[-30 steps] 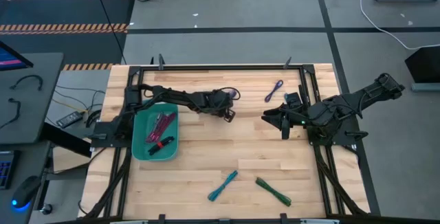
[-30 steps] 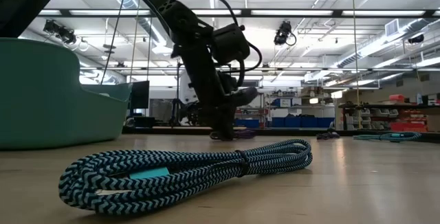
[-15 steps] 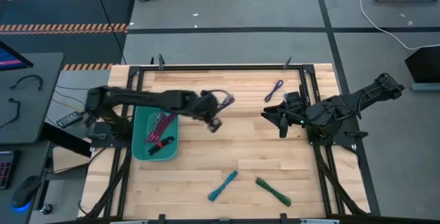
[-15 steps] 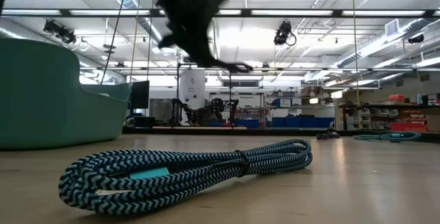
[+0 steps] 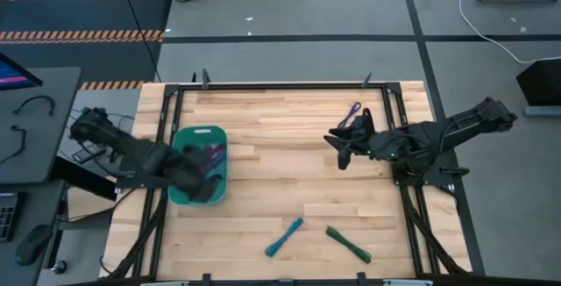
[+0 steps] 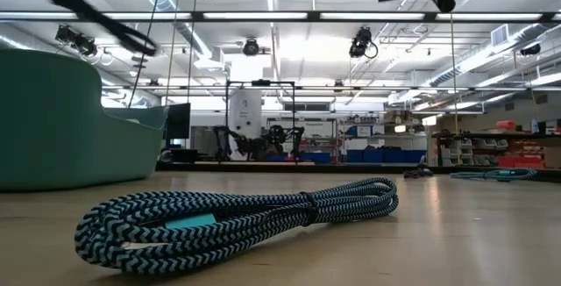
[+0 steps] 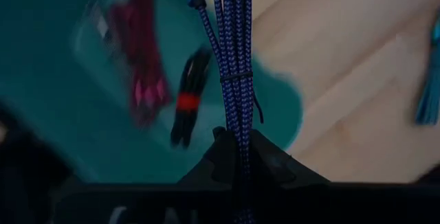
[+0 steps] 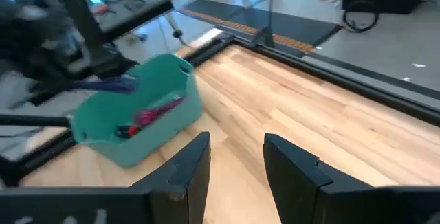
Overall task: Pick and place USB-C Cables
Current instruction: Put the left purple charger cable into the blue bin, then put the green charger cable into the blue bin
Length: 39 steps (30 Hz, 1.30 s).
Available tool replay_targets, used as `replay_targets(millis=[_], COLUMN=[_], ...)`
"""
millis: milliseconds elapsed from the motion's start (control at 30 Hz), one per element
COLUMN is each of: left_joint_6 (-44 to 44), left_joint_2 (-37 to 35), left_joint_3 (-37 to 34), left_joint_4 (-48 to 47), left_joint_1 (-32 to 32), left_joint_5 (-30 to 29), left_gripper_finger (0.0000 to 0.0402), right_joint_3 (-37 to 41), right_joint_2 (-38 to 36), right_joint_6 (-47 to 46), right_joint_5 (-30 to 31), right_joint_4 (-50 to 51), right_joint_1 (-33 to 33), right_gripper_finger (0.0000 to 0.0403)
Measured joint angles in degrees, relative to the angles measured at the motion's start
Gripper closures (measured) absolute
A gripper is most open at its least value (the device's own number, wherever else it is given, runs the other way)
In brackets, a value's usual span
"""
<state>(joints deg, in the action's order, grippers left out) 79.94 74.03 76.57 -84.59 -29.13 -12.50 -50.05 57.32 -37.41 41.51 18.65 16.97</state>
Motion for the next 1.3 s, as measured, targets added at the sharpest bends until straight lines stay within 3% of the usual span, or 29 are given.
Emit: replay_targets(millis=[100,233,333,433,600,700,967,1133,1300], left_joint_6=[6.61,7.65,10.36,10.7,4.01,1.55,-11.97,-19.03,-22.17], left_joint_2=[-0.54,-0.33,-0.41,-0.7,-0.89,-0.91,-3.21,-4.56,-4.56], left_joint_3=[-0.19,-3.52,-9.8,-17.69,-28.16,-30.88,-28.08,-23.73,-18.69], left_joint_4=[-5.1,-4.33,-3.44,3.5,18.39,20.98,20.62,20.13,23.81], left_joint_1=[-6.19,-8.6,-6.54,-3.77,2.39,6.19,14.46,17.18,16.69], left_joint_5=[-0.99,-3.54,0.53,2.12,2.24,2.71,2.74,1.99,-5.82], left_gripper_finger=[0.038,0.0381,0.0381,0.0377,0.0361,0.0341,0.0241,0.0195,0.0185], right_joint_3=[-0.01,0.01,0.01,0.01,0.01,0.01,0.01,0.01,-0.03], right_joint_2=[1.37,2.45,2.75,2.75,2.62,2.6,2.58,2.77,5.82], right_joint_6=[0.06,0.1,0.07,0.0,-0.12,-0.53,-0.72,-5.99,-18.13], right_joint_5=[-0.54,-2.21,-4.77,-6.94,-10.83,-14.0,-17.18,-17.83,-25.5], right_joint_4=[-1.24,-2.3,-3.52,-4.09,-5.5,-7.92,-11.51,-10.27,-3.48], right_joint_1=[-1.68,-3.07,-3.53,-3.56,-3.37,-3.17,-1.65,0.25,5.6], right_gripper_finger=[0.0262,0.0262,0.0262,0.0262,0.0262,0.0262,0.0262,0.0262,0.0269])
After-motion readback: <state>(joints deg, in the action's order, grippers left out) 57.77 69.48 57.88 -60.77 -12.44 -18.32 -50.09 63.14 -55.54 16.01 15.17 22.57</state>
